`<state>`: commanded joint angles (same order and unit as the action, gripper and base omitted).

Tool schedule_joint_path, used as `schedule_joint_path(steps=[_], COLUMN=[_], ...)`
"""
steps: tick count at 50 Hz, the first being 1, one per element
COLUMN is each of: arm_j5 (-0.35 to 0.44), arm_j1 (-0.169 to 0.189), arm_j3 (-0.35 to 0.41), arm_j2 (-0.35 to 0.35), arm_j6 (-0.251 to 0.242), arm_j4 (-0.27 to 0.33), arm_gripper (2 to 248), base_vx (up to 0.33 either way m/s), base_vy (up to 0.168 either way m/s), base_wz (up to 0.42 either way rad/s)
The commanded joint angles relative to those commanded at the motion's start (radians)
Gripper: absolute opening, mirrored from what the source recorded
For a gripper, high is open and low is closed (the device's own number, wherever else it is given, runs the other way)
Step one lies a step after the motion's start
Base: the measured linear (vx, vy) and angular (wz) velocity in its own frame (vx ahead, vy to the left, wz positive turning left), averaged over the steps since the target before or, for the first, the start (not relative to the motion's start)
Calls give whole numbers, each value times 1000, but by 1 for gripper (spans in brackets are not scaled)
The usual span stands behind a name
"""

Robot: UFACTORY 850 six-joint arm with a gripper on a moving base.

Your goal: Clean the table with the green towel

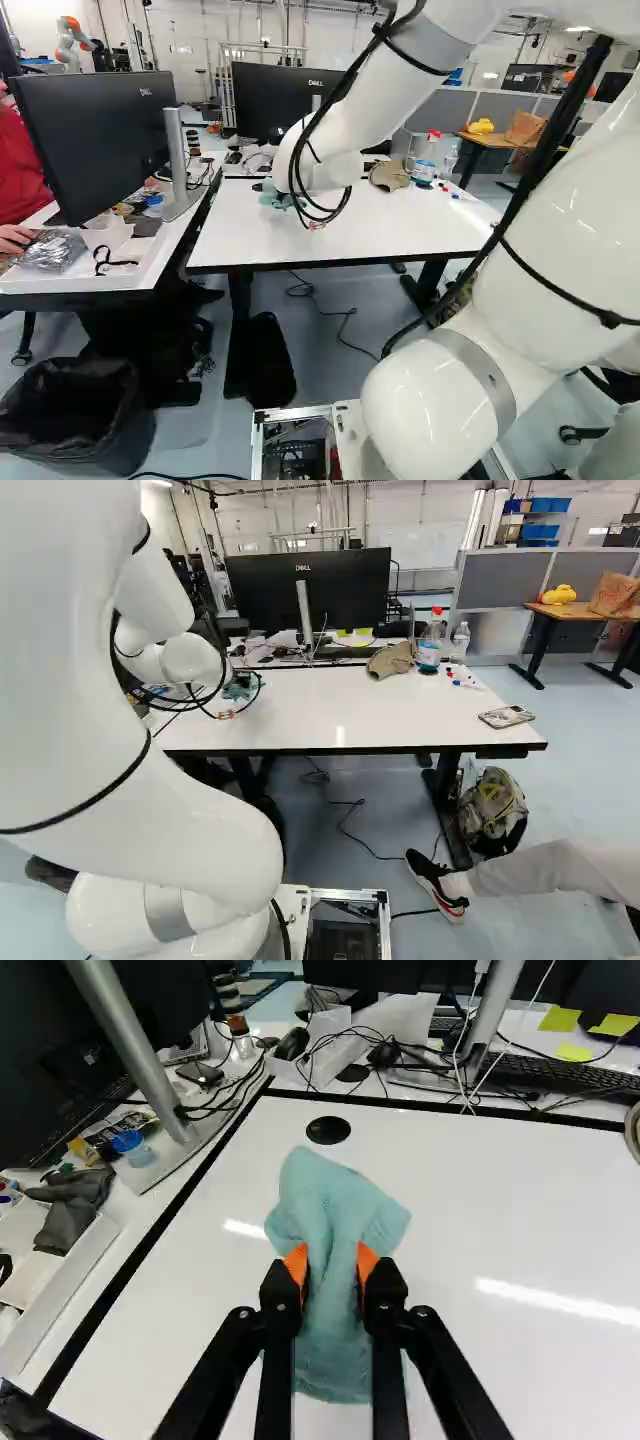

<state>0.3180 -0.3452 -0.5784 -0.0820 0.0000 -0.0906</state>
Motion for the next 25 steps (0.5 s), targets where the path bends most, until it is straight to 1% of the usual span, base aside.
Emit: schedule_joint_path(steps=[4, 5, 9, 10, 14, 15, 19, 20, 25], arm_j5=[0, 0, 0, 0, 0, 0, 0, 0, 0], arm_j1=[0, 0, 0, 0, 0, 0, 0, 0, 0], arm_j3=[0, 0, 0, 0, 0, 0, 0, 0, 0], arm_j2=[0, 0, 0, 0, 0, 0, 0, 0, 0], arm_j6=[0, 0, 0, 0, 0, 0, 0, 0, 0], arm_j4=[0, 0, 0, 0, 0, 0, 0, 0, 0], arm_gripper=[83, 119, 119, 154, 154, 191, 191, 229, 229], base_vx=[0, 0, 0, 0, 0, 0, 0, 0, 0], base_vy=[0, 0, 0, 0, 0, 0, 0, 0, 0], base_wz=[0, 0, 0, 0, 0, 0, 0, 0, 0])
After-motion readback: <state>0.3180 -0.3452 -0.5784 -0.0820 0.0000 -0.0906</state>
